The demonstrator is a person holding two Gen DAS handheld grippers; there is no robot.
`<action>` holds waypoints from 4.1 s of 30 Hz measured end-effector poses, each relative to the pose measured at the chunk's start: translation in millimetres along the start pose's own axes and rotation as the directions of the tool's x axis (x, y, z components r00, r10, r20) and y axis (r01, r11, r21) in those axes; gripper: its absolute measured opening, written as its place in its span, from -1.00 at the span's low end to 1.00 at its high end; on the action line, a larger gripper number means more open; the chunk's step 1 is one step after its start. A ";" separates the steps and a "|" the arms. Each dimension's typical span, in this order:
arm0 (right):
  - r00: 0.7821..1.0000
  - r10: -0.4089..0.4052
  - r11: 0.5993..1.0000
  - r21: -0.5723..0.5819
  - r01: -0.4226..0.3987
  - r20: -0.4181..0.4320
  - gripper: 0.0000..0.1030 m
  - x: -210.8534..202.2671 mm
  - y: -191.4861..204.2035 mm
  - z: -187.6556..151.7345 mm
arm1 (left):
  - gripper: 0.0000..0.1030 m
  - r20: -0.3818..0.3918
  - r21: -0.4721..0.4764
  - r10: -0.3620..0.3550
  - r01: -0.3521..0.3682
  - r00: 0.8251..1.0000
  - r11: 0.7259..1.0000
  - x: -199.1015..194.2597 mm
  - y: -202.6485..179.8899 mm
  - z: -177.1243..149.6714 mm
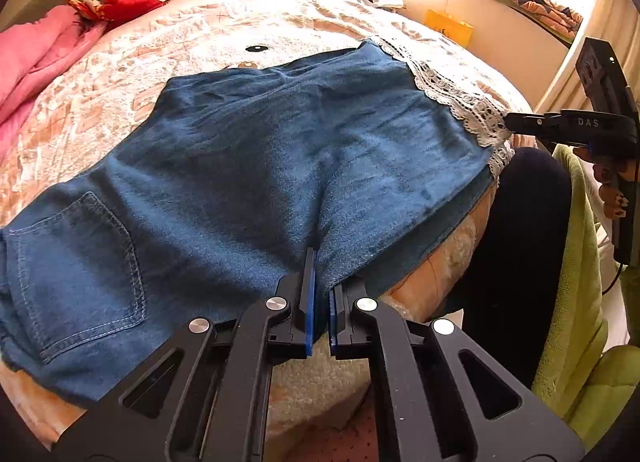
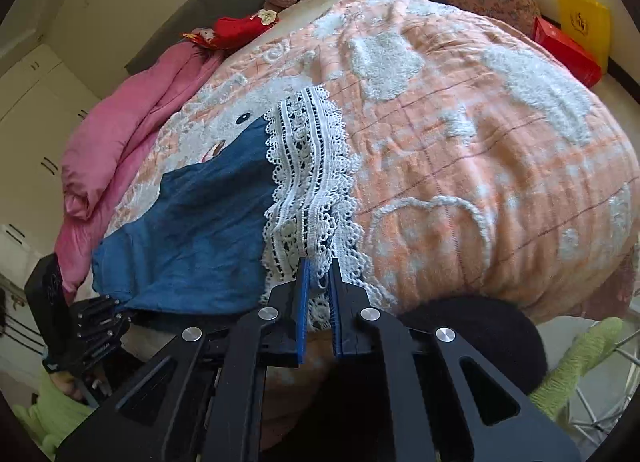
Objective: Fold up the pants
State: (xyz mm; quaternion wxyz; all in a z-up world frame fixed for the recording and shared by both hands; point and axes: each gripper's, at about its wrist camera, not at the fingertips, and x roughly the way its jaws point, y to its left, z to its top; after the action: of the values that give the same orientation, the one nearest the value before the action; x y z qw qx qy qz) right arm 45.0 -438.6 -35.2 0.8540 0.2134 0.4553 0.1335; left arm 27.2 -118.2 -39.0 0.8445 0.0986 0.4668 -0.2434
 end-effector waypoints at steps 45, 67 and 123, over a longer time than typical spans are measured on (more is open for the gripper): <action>1.000 -0.013 0.962 -0.274 0.005 -0.026 0.28 32.7 62.3 31.9 | 0.32 0.026 -0.336 0.239 -0.217 0.971 0.916 -64.9 106.1 -2.3; 0.990 -0.063 0.978 -0.190 0.087 0.130 0.60 22.3 37.4 127.2 | 0.51 0.107 -0.279 0.157 -0.122 0.982 0.952 -27.1 91.2 105.2; 0.922 -0.278 0.862 -0.352 0.363 0.270 0.48 103.4 26.0 148.9 | -0.08 0.090 -0.306 0.258 -0.220 0.962 0.926 44.7 120.0 122.5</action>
State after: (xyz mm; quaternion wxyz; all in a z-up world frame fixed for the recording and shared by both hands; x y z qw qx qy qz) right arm 225.2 -408.3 -23.5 0.9327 -0.0299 0.3551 0.0548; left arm 198.3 -77.2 -16.9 0.9013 0.0130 0.4269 -0.0723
